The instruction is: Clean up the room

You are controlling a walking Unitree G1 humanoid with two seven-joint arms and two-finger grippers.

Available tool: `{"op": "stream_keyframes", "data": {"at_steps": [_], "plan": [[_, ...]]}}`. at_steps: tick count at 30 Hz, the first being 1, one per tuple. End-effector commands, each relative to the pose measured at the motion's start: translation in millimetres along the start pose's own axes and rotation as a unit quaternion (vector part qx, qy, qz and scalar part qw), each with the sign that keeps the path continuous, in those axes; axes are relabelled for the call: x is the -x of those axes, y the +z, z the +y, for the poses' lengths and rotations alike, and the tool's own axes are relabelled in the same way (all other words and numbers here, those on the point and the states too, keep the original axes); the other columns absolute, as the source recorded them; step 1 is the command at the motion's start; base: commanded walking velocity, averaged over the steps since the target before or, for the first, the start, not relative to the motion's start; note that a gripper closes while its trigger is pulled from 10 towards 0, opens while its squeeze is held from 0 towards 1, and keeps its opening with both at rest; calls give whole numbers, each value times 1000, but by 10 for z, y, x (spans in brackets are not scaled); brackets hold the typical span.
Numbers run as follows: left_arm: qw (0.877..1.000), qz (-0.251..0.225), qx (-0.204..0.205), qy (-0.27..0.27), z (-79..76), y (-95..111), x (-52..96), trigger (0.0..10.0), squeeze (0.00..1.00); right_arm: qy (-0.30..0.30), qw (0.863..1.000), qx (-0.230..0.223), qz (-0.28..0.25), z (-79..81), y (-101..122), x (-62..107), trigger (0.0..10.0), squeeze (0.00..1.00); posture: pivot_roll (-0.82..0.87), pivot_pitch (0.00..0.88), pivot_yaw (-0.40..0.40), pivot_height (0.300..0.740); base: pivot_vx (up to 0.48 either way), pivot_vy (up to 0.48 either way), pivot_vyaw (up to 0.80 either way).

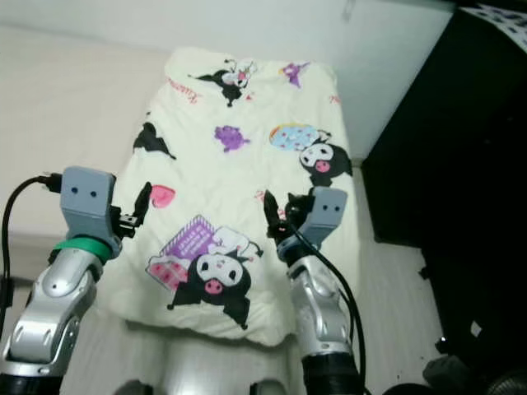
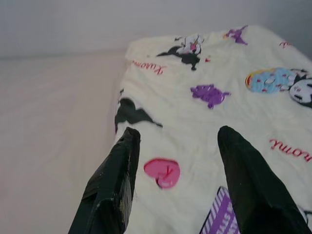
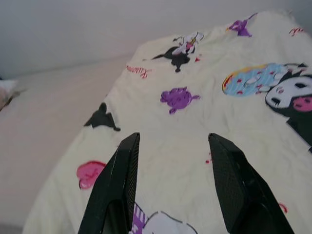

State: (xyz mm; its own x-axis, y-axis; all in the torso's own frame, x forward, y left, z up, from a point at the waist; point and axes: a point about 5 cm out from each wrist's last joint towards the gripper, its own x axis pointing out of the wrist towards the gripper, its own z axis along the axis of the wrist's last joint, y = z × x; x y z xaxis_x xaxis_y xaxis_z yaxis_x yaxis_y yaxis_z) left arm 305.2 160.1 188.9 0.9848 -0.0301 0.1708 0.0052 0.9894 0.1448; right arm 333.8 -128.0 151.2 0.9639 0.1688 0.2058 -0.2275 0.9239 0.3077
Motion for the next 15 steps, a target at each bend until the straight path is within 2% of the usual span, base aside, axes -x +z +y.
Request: {"op": "stream_keyframes", "data": {"at_steps": [1, 14, 15], "plan": [[1000, 9, -2, -3, -8, -62, 13, 10000, 0, -16, 1000, -1, 4, -64, -35, 31, 10000, 0, 47, 64, -22, 691, 0, 0, 0], [1000, 11, 0, -2, -2, -72, 4, 10000, 0, -20, 1000, -1, 3, -73, -39, 26, 10000, 0, 48, 64, -20, 716, 0, 0, 0], [1000, 22, -13, -8, -28, -158, 51, 10000, 0, -20, 1000, 2, 20, -89, -134, 61, 10000, 0, 49, 64, -20, 726, 0, 0, 0]]}}
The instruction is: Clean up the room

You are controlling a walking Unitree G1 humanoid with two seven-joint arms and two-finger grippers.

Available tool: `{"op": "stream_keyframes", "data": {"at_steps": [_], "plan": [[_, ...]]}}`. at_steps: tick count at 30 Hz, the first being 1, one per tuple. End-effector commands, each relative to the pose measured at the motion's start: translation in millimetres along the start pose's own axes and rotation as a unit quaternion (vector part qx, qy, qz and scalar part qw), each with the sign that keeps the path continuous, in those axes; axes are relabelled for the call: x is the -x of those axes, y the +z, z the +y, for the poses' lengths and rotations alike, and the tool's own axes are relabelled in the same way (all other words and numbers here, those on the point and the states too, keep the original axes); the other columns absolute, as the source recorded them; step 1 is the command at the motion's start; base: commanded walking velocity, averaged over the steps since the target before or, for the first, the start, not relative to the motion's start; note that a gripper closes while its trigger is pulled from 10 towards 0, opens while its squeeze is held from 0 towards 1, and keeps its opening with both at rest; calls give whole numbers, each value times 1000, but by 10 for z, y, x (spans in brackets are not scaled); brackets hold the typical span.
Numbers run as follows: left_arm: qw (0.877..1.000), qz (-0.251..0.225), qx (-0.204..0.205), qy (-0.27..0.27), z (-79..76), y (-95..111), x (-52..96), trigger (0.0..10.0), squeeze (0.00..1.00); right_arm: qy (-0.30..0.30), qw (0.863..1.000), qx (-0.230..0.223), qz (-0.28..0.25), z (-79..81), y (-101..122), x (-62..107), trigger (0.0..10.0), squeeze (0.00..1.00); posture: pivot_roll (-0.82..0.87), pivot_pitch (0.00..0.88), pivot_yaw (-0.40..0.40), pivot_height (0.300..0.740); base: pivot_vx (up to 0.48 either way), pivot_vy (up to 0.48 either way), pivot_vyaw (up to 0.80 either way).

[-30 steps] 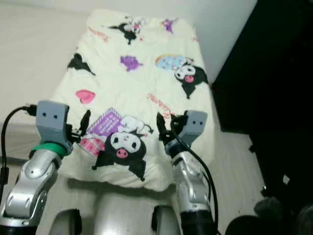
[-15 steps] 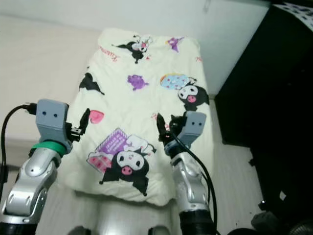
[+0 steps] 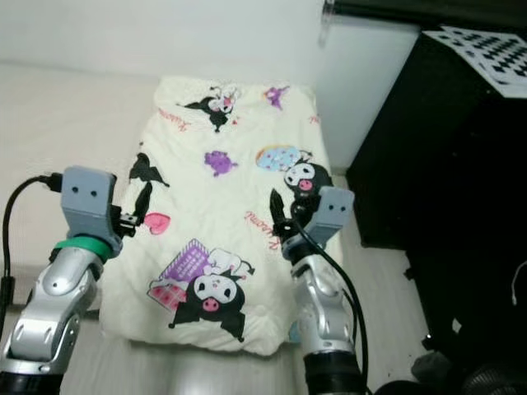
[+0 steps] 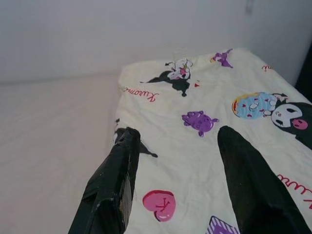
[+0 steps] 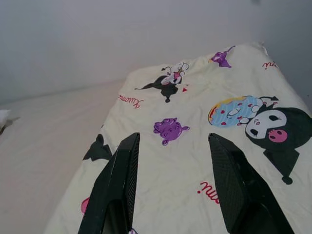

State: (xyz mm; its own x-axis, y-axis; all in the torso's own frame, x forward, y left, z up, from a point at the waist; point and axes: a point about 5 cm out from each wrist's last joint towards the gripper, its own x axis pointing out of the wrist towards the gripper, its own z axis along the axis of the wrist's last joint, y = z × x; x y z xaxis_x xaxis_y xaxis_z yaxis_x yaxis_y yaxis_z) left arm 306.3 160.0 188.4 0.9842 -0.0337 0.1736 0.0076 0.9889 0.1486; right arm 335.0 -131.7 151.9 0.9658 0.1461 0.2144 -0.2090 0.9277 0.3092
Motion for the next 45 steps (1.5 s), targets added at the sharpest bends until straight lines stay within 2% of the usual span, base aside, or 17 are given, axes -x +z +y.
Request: {"op": "stream_keyframes", "data": {"at_steps": [1, 7, 14, 23, 24, 25, 26, 29, 31, 32, 33, 35, 36, 38, 39, 42, 45], "plan": [[999, 30, -21, -12, -41, -200, 89, 10000, 0, -11, 999, 4, 39, -65, -208, 92, 10000, 0, 49, 64, -20, 731, 0, 0, 0], [996, 75, -33, -22, -71, -505, 222, 10000, 0, -13, 994, 36, 106, -160, -552, 273, 10000, 0, 55, 56, -22, 740, 0, 0, 0], [984, 169, -51, -21, 1, -1064, 456, 10000, 0, -6, 971, 55, 234, -319, -1078, 662, 10000, 0, 51, 21, -14, 740, 0, 0, 0], [976, 206, -70, -18, 60, -1285, 569, 10000, 0, 16, 950, 76, 301, -376, -1309, 919, 10000, 0, 46, 15, -16, 740, 0, 0, 0], [971, 228, -73, -20, 57, -1400, 640, 10000, 0, 26, 938, 91, 334, -404, -1406, 1049, 10000, 0, 43, 6, -26, 740, 0, 0, 0], [971, 228, -73, -20, 57, -1400, 640, 10000, 0, 26, 938, 91, 334, -404, -1406, 1049, 10000, 0, 43, 6, -26, 740, 0, 0, 0], [962, 262, -73, -26, 37, -1543, 731, 10000, 0, 31, 924, 102, 367, -437, -1494, 1180, 10000, 0, 42, 2, -32, 740, 0, 0, 0], [951, 300, -65, -30, 15, -1698, 836, 10000, 0, 30, 912, 112, 393, -475, -1561, 1294, 10000, 0, 45, 0, -39, 740, 0, 0, 0], [915, 403, -21, -34, -5, -2054, 1173, 10000, 0, -2, 889, 102, 447, -587, -1669, 1529, 10000, 0, 48, 0, -46, 740, 0, 0, 0], [915, 403, -21, -34, -5, -2054, 1173, 10000, 0, -2, 889, 102, 447, -587, -1669, 1529, 10000, 0, 48, 0, -46, 740, 0, 0, 0], [903, 429, -5, -32, -6, -2143, 1280, 10000, 0, -12, 882, 98, 461, -618, -1695, 1595, 10000, 0, 48, 0, -46, 740, 0, 0, 0], [903, 429, -5, -32, -6, -2143, 1280, 10000, 0, -12, 882, 98, 461, -618, -1695, 1595, 10000, 0, 48, 0, -46, 740, 0, 0, 0], [886, 463, 3, -24, 2, -2260, 1442, 10000, 0, -11, 865, 101, 492, -670, -1738, 1740, 10000, 0, 59, 0, -55, 740, 0, 0, 0], [886, 463, 3, -24, 2, -2260, 1442, 10000, 0, -11, 865, 101, 492, -670, -1738, 1740, 10000, 0, 59, 0, -55, 740, 0, 0, 0], [877, 480, -6, -24, -4, -2318, 1542, 10000, 0, -6, 855, 108, 507, -705, -1750, 1815, 10000, 0, 64, 0, -63, 740, 0, 0, 0], [866, 498, -21, -32, -35, -2388, 1684, 10000, 0, -2, 844, 125, 522, -771, -1752, 1913, 10000, 0, 60, 0, -65, 740, 0, 0, 0], [869, 494, -14, -41, -72, -2389, 1691, 10000, 0, -6, 842, 126, 524, -797, -1747, 1942, 10000, 0, 59, 0, -68, 740, 0, 0, 0]]}}
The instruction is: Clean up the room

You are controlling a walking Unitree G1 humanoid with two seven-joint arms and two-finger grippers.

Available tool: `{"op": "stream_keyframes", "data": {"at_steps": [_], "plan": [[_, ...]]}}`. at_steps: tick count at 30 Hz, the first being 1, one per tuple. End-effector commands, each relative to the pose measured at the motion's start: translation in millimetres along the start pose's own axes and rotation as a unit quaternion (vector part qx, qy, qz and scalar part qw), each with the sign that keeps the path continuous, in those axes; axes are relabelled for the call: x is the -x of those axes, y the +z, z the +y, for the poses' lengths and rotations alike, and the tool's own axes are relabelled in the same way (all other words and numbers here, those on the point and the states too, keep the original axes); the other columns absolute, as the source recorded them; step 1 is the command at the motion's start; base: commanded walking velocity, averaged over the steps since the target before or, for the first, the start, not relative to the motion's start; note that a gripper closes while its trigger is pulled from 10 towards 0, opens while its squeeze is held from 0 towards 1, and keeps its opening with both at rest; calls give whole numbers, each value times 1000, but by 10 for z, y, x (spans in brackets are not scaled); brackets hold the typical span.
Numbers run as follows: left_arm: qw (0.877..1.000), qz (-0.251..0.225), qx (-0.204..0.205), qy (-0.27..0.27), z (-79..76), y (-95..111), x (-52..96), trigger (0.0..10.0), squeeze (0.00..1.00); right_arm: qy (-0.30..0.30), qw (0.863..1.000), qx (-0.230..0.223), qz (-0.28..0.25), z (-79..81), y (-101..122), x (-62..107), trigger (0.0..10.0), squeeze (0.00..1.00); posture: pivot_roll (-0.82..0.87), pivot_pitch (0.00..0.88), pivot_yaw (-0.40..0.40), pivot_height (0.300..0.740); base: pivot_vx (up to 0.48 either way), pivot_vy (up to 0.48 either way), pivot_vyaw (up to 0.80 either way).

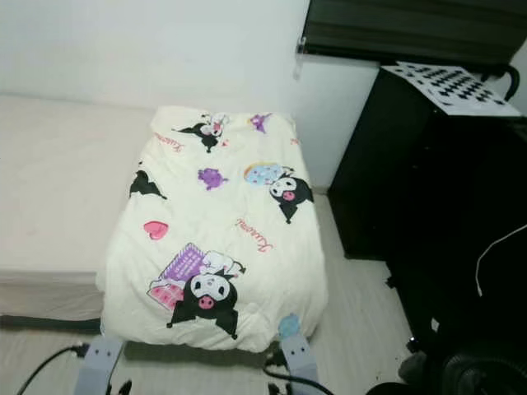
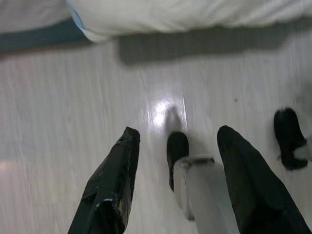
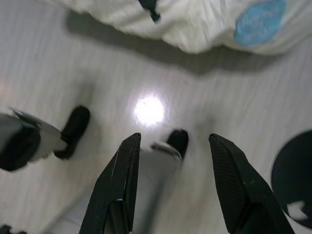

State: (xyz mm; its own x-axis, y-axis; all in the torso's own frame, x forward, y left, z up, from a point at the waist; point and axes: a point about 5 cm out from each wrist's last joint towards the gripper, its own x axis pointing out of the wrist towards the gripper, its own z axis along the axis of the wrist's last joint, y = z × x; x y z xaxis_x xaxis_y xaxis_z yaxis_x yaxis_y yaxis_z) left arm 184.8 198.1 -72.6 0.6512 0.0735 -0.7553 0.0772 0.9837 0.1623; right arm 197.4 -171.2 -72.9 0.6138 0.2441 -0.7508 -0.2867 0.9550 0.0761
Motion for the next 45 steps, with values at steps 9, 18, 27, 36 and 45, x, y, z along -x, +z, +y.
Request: {"op": "stream_keyframes", "data": {"at_steps": [9, 18, 27, 36, 45], "plan": [[999, -11, 3, -31, -136, -90, 7, 10000, 0, -68, 998, 7, 13, -123, -124, 55, 10000, 0, 48, 0, -68, 740, 0, 0, 0], [1000, -14, 11, -12, -95, -96, -2, 10000, 0, -83, 996, -25, -4, -114, -82, 40, 10000, 0, 31, 0, -52, 740, 0, 0, 0], [999, -27, 22, 4, -86, 0, -33, 10000, 0, -79, 997, -10, -5, -129, -40, 32, 10000, 0, 26, 0, -61, 740, 0, 0, 0], [999, -39, 16, 6, -99, 65, -48, 10000, 0, -76, 997, -7, -4, -98, -50, 25, 10000, 0, 42, 0, -68, 740, 0, 0, 0], [999, -41, 18, 11, -93, 69, -48, 10000, 0, -70, 997, -5, -7, -47, -33, 5, 10000, 0, 50, 0, -72, 740, 0, 0, 0]]}}
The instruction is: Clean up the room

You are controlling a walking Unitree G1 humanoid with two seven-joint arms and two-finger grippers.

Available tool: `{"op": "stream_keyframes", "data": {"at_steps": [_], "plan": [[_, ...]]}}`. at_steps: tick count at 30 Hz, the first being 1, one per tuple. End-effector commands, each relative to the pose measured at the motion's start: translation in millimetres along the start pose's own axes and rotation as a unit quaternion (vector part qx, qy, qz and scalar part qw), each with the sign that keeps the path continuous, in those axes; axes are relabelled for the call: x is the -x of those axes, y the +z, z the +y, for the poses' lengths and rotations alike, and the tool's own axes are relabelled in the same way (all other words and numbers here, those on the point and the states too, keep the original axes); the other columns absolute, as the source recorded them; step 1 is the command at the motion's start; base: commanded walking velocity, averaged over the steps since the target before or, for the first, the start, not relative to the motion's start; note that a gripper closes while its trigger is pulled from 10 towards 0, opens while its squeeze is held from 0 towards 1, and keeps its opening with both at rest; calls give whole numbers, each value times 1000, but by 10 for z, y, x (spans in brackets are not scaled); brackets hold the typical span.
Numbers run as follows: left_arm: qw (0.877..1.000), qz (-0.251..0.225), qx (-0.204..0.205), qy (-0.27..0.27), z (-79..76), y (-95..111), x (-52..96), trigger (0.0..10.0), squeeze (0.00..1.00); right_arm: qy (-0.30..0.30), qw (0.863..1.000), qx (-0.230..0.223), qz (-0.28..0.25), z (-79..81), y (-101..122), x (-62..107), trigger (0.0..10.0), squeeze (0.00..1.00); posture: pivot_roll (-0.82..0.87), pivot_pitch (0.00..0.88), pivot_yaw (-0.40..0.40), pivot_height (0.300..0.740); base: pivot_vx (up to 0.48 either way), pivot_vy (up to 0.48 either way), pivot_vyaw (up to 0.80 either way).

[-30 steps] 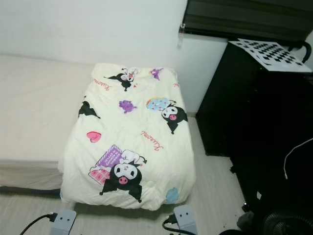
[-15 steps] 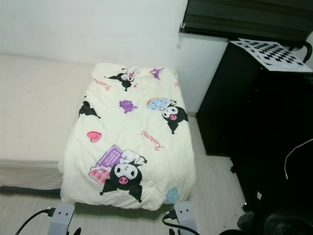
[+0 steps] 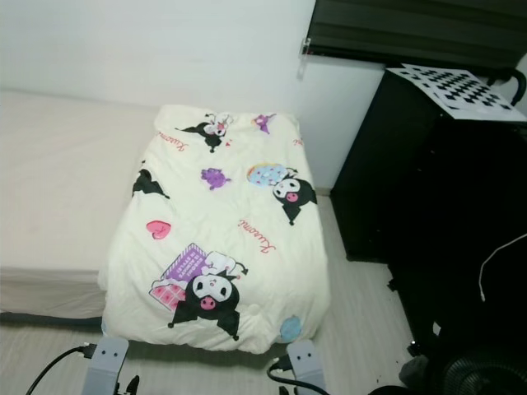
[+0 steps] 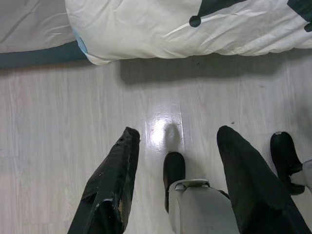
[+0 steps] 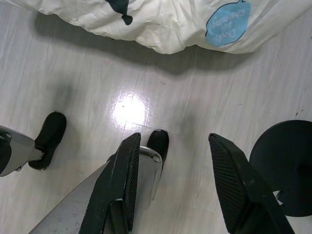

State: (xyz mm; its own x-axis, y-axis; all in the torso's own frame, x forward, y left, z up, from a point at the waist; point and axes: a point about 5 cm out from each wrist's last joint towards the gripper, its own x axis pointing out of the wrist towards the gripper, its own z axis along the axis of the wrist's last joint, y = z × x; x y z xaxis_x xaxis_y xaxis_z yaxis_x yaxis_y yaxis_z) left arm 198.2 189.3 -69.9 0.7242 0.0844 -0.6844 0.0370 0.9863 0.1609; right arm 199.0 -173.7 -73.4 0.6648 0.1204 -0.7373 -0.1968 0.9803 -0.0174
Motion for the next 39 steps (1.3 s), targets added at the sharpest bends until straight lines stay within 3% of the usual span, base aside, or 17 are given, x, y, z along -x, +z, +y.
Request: {"op": "stream_keyframes", "data": {"at_steps": [1, 7, 32, 39], "plan": [[1000, 8, 3, 0, -16, -63, 20, 10000, 0, -3, 1000, 0, 6, -13, -34, 9, 10000, 0, 53, 0, -74, 740, 0, 0, 0], [1000, 5, 4, 5, -9, -66, 24, 10000, 0, -4, 1000, 2, 15, -19, -65, 16, 10000, 0, 56, 0, -75, 740, 0, 0, 0], [1000, 5, 4, 11, 5, -67, 24, 10000, 0, -9, 999, 0, 36, -14, -173, 42, 10000, 0, 59, 0, -74, 740, 0, 348, 0], [1000, 5, -1, 8, 7, -66, 23, 10000, 0, -10, 999, -1, 37, -14, -179, 43, 10000, 0, 51, 0, -67, 740, 0, 73, 0]]}}
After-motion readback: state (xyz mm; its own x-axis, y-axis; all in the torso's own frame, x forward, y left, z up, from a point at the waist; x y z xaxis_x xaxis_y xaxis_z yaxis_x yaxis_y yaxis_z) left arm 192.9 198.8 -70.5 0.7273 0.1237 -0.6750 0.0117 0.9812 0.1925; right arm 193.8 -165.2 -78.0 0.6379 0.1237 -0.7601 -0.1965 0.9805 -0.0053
